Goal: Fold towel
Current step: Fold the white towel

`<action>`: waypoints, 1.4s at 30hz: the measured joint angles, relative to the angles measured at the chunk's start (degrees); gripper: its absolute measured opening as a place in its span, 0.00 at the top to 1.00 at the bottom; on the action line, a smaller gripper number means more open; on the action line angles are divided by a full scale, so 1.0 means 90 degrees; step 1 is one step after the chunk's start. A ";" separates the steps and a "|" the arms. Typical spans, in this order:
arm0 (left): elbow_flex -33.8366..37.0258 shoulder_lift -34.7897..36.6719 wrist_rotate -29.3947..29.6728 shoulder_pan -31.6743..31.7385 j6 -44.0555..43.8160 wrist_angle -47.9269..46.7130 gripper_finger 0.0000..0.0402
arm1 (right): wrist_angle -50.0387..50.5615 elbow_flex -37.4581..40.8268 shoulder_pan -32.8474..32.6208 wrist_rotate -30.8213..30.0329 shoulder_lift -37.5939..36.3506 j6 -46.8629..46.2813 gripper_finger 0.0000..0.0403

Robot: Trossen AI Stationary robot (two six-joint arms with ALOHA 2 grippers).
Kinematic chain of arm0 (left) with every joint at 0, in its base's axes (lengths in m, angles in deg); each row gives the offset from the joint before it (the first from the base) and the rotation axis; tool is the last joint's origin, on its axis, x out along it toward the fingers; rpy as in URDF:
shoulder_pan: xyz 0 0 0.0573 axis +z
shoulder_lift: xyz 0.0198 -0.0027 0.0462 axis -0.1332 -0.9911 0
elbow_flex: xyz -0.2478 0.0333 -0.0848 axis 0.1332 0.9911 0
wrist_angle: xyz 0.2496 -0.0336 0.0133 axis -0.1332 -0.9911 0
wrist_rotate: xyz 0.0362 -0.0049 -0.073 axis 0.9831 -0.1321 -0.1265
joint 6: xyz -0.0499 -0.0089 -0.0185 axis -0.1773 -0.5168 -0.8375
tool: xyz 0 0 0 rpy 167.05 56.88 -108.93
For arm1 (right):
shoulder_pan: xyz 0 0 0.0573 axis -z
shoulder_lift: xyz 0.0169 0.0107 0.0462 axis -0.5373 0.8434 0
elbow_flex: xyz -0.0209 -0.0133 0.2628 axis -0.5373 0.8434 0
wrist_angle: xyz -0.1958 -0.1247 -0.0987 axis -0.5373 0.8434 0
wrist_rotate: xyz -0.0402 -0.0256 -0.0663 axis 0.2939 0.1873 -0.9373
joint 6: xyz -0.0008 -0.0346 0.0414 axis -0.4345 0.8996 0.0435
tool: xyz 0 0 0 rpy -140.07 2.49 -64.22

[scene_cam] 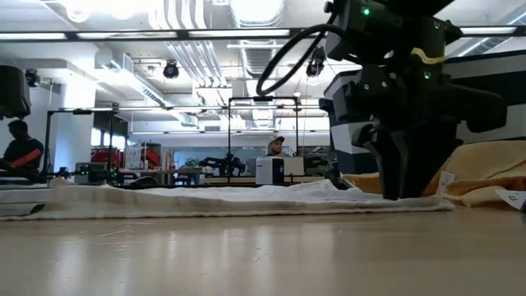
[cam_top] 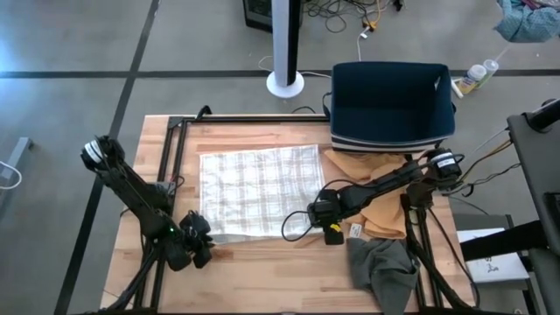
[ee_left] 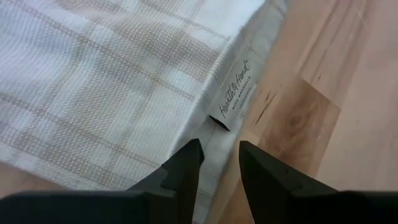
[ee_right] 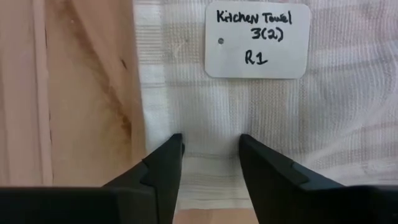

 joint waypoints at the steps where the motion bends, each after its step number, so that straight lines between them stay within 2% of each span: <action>1: 0.0034 0.0017 -0.0023 0.0000 0.0008 0.0014 0.73 | -0.0029 0.0061 0.0000 0.0003 -0.0009 -0.0007 0.62; 11: 0.0107 0.0223 -0.0274 0.0006 0.0012 -0.0163 0.74 | 0.0454 0.0155 0.0000 0.0035 -0.0384 0.0075 0.59; 15: 0.0112 0.0255 -0.0318 0.0000 0.0012 -0.0214 0.74 | 0.0297 0.0095 -0.0002 -0.0001 -0.0603 -0.0011 0.60; 22: 0.0107 0.0260 -0.0323 0.0000 0.0014 -0.0235 0.74 | -0.0327 0.0203 -0.0097 0.0017 -0.0425 -0.0162 0.60; 29: 0.0107 0.0262 -0.0329 0.0000 0.0044 -0.0301 0.72 | -0.0308 0.0288 -0.0153 0.0040 -0.0169 -0.0199 0.60; 42: 0.0107 0.0262 -0.0304 0.0000 0.0039 -0.0311 0.72 | -0.0068 0.0296 -0.0168 0.0047 -0.0360 -0.0318 0.59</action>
